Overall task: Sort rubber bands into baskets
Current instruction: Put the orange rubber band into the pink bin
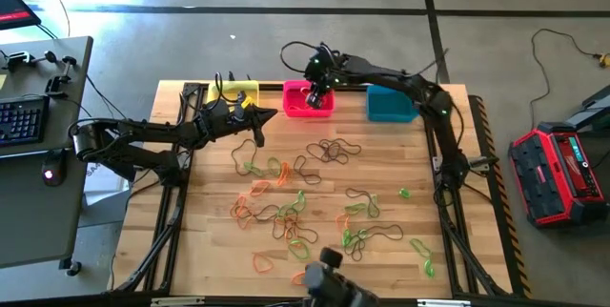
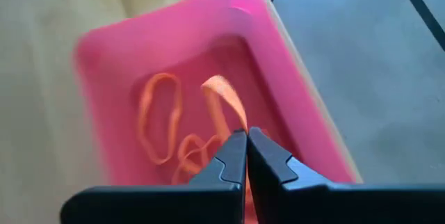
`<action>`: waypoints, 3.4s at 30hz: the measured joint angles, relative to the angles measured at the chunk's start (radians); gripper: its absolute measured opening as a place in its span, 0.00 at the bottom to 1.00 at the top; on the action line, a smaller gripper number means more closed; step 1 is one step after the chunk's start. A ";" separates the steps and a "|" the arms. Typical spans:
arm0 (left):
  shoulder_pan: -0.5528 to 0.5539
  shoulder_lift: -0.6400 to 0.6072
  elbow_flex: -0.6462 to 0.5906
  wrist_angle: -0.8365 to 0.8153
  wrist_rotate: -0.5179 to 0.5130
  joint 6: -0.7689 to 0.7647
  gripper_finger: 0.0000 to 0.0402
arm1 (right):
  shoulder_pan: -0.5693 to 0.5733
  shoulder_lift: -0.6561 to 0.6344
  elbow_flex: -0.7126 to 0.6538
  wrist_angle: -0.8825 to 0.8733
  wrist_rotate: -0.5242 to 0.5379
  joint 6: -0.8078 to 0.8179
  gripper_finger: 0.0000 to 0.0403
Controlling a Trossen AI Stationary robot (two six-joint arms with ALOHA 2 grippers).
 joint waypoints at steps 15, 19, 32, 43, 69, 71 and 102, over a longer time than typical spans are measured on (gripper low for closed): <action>-0.001 0.000 0.000 -0.001 0.000 0.000 0.00 | -0.015 0.193 0.210 -0.113 0.000 -0.037 0.02; -0.001 0.000 0.000 -0.001 0.000 0.000 0.00 | -0.006 0.186 0.209 -0.126 0.008 -0.045 0.12; -0.002 0.000 0.000 -0.037 0.003 0.034 0.00 | 0.030 0.121 0.258 -0.206 -0.061 -0.037 0.08; -0.018 -0.019 0.000 -0.134 0.008 0.055 0.00 | 0.123 0.121 0.257 -0.115 -0.081 -0.012 0.01; -0.069 -0.130 0.001 -0.351 0.001 0.070 0.00 | 0.199 -0.313 -0.547 0.560 0.063 0.258 0.00; -0.085 -0.159 0.002 -0.410 0.002 0.069 0.00 | 0.207 -0.356 -0.620 0.590 0.074 0.276 0.00; -0.455 0.187 0.102 -0.595 -0.001 -0.452 0.18 | 0.329 -0.448 -0.857 0.711 0.173 0.236 0.00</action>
